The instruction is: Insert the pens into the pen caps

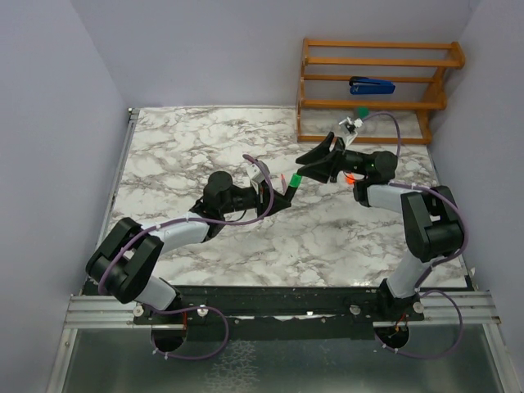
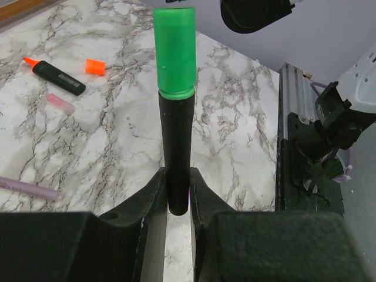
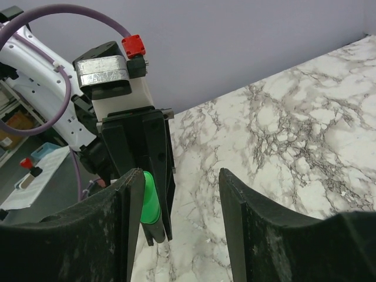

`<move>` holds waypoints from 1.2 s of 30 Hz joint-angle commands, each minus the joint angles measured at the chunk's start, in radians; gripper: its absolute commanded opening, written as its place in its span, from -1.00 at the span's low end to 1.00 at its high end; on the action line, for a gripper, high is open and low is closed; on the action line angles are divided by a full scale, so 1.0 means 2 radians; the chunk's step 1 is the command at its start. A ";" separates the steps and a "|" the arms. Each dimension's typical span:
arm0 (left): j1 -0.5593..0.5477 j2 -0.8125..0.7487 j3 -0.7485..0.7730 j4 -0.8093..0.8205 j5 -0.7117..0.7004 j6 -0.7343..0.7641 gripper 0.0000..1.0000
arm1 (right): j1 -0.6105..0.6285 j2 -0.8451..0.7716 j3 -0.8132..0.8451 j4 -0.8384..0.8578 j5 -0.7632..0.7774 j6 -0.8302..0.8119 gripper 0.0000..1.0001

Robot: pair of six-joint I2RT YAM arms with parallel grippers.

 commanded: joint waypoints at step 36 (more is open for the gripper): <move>0.006 0.010 0.017 0.014 -0.019 0.016 -1.00 | 0.014 -0.020 -0.014 0.129 -0.021 0.004 0.10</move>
